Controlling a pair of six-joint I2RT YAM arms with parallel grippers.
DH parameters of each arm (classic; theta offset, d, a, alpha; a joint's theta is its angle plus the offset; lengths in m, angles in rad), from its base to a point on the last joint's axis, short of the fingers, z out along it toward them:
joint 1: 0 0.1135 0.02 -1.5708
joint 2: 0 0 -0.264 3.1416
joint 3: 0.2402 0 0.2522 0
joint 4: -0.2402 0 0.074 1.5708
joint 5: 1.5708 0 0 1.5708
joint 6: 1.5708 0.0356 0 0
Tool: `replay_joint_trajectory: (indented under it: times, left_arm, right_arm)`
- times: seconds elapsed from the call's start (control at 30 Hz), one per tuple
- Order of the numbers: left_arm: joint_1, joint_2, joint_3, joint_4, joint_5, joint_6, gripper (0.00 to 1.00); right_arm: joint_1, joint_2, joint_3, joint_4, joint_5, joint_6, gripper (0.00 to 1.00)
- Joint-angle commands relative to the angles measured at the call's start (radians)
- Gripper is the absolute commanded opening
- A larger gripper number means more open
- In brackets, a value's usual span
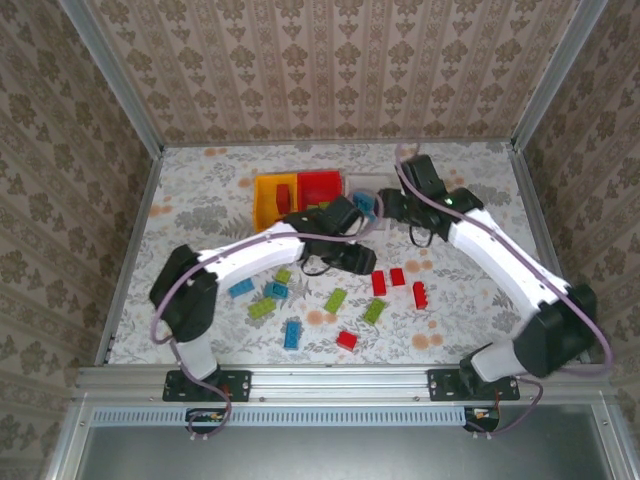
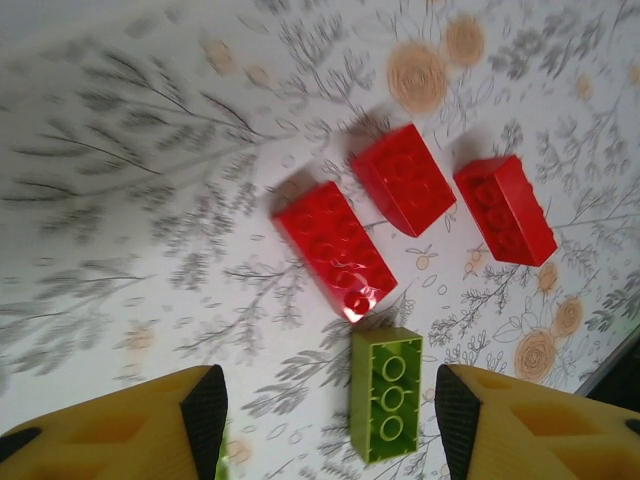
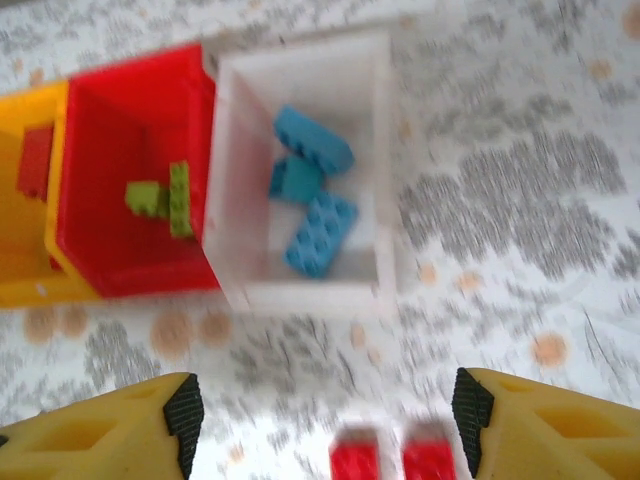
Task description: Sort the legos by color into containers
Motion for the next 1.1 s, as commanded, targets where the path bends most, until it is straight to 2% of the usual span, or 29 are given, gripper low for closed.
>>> replay_joint_trajectory:
  times: [0.0,0.3,0.43,0.63,0.83,1.07]
  left_arm:
    - [-0.043,0.085,0.069,-0.092,-0.013,-0.073,0.61]
    - [-0.104,0.258,0.23,-0.19,-0.042,-0.165,0.67]
    - [-0.106,0.325,0.296,-0.252,-0.065,-0.182,0.71]
    - [-0.108,0.404,0.38,-0.291,-0.09,-0.188,0.69]
    - [-0.108,0.456,0.434,-0.308,-0.119,-0.171,0.57]
    - [-0.105,0.392,0.376,-0.3,-0.201,-0.163,0.32]
  right_arm:
    - [0.0,-0.143,-0.102,-0.093,-0.097,0.045,0.75]
    - [-0.003,-0.468,-0.262,-0.326,-0.218,0.103,0.8]
    - [-0.005,-0.525,-0.286,-0.376,-0.228,0.093,0.8]
    - [-0.006,-0.566,-0.302,-0.392,-0.23,0.104,0.79]
    - [-0.006,-0.588,-0.325,-0.387,-0.244,0.114,0.79]
    - [-0.006,-0.582,-0.328,-0.378,-0.244,0.104,0.77]
